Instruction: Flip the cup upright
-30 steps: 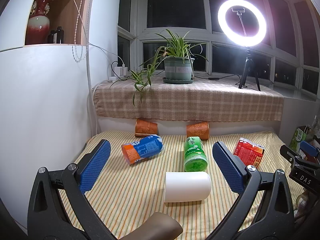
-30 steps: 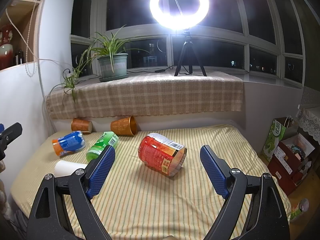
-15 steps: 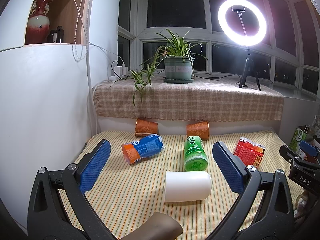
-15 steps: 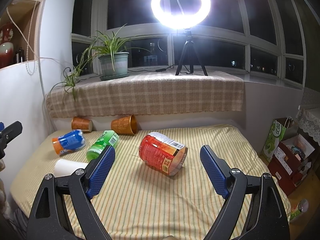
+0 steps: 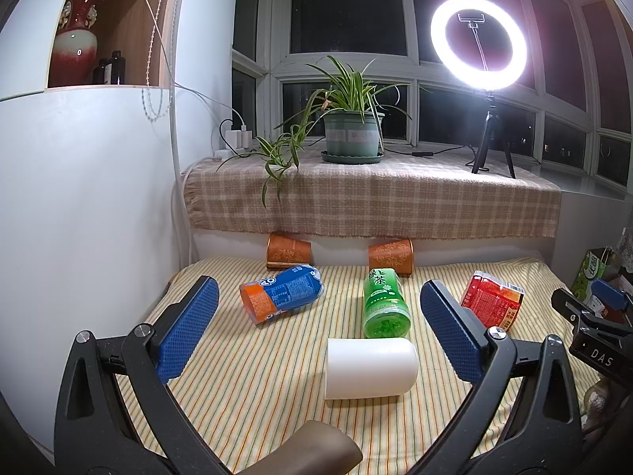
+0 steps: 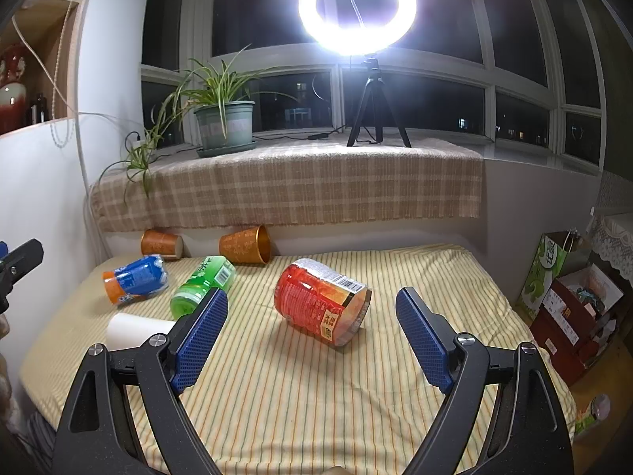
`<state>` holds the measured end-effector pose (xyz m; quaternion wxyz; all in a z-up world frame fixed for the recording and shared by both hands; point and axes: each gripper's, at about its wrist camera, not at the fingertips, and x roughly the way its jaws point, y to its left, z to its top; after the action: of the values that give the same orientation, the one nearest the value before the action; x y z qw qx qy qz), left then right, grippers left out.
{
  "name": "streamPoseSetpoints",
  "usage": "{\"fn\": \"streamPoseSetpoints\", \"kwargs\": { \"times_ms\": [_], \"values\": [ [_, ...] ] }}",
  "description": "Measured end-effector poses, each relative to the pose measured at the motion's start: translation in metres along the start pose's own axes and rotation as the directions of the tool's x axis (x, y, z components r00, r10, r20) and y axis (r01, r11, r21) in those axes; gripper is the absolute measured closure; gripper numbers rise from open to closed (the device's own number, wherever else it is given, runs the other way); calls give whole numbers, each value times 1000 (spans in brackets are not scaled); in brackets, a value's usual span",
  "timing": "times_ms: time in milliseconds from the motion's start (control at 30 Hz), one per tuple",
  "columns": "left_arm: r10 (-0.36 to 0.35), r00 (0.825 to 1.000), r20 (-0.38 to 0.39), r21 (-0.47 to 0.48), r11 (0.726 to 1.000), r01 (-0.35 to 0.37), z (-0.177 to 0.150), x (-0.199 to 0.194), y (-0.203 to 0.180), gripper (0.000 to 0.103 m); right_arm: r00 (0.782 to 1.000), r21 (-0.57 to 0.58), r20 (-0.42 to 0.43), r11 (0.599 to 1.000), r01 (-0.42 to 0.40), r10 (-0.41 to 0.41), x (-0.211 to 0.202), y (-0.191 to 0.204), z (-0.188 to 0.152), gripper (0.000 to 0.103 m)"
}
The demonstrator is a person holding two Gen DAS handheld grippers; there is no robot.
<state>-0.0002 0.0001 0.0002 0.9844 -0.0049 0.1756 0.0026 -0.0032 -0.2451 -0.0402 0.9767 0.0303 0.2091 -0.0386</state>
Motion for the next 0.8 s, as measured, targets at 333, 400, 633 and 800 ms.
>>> {"fn": "streamPoseSetpoints", "kwargs": {
  "times_ms": [333,400,633,800],
  "values": [
    [0,1000,-1,1,1000,0,0,0,0,0,1000,-1,-1,1000,1,-1,1,1,0,16],
    [0,1000,-1,0,1000,0,0,0,0,0,1000,-1,-1,1000,0,0,1,1,0,16],
    [1,1000,-2,0,1000,-1,0,0,0,0,1000,-12,0,1000,-3,3,1,4,-1,16],
    [0,1000,-3,0,1000,0,0,0,0,0,1000,-16,-2,1000,-8,8,2,6,0,16]
  ]
}}
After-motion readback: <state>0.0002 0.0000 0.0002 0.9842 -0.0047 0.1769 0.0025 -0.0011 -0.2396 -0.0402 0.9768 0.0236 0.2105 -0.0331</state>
